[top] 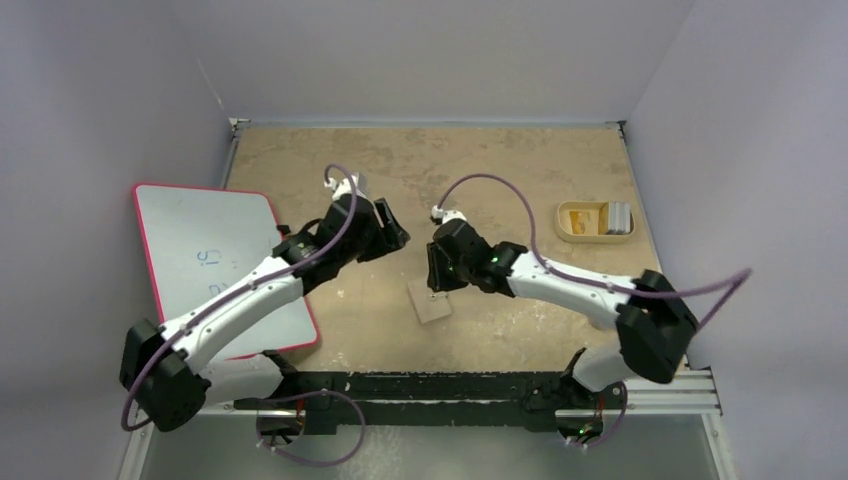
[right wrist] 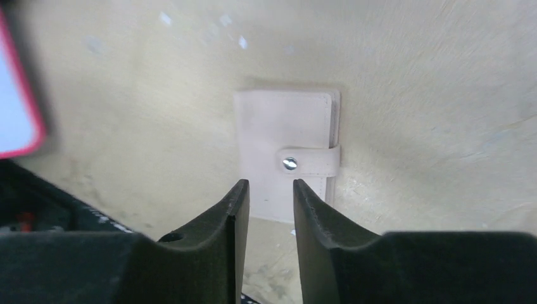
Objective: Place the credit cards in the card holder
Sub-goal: Close the card holder at the center of the board, then reset both arms
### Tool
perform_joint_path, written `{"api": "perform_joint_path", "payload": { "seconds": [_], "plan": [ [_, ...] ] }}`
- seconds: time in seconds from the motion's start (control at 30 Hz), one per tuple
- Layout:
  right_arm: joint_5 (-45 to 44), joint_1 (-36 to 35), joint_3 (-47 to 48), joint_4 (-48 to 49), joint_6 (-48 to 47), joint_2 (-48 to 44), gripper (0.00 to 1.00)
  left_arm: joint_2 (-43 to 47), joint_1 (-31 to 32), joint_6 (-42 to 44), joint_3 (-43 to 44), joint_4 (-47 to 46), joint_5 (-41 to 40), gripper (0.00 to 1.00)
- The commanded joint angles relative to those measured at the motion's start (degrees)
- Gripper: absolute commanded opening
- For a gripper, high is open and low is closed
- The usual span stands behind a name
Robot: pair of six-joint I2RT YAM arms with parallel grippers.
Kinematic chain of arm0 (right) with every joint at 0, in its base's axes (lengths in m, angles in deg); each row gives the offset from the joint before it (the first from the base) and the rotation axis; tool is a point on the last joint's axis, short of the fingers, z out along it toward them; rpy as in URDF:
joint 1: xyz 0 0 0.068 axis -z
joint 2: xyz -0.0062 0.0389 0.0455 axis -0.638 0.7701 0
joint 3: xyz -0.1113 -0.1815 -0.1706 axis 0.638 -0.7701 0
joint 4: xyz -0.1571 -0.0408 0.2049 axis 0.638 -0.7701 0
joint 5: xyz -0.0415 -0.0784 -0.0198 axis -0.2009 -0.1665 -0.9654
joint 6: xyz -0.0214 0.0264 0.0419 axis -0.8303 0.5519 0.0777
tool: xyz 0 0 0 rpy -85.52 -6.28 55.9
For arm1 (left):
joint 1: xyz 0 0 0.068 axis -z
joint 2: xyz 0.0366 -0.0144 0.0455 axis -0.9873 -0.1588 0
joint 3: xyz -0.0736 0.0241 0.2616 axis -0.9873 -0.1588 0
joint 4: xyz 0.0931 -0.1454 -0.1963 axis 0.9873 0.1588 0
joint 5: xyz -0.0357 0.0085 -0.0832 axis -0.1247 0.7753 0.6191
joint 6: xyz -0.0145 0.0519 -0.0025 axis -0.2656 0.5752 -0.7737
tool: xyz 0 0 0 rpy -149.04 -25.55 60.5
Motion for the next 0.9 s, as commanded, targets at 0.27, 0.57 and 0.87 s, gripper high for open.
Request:
{"api": "perform_joint_path", "payload": {
  "seconds": [0.27,0.57,0.87],
  "plan": [
    [-12.51,-0.26,11.63,-6.55,0.26,-23.51,0.95,16.01,-0.31,15.79,19.07,18.34,-10.56,0.66],
    [-13.97,-0.27,6.11,-2.37,1.75,-35.53,0.99,23.77,-0.31,14.83,16.78,18.87,-10.6,0.68],
    [-17.27,-0.3,4.65,-1.57,3.22,-39.57,0.99,25.61,-0.31,14.2,13.54,17.64,-8.1,0.7]
  ]
}}
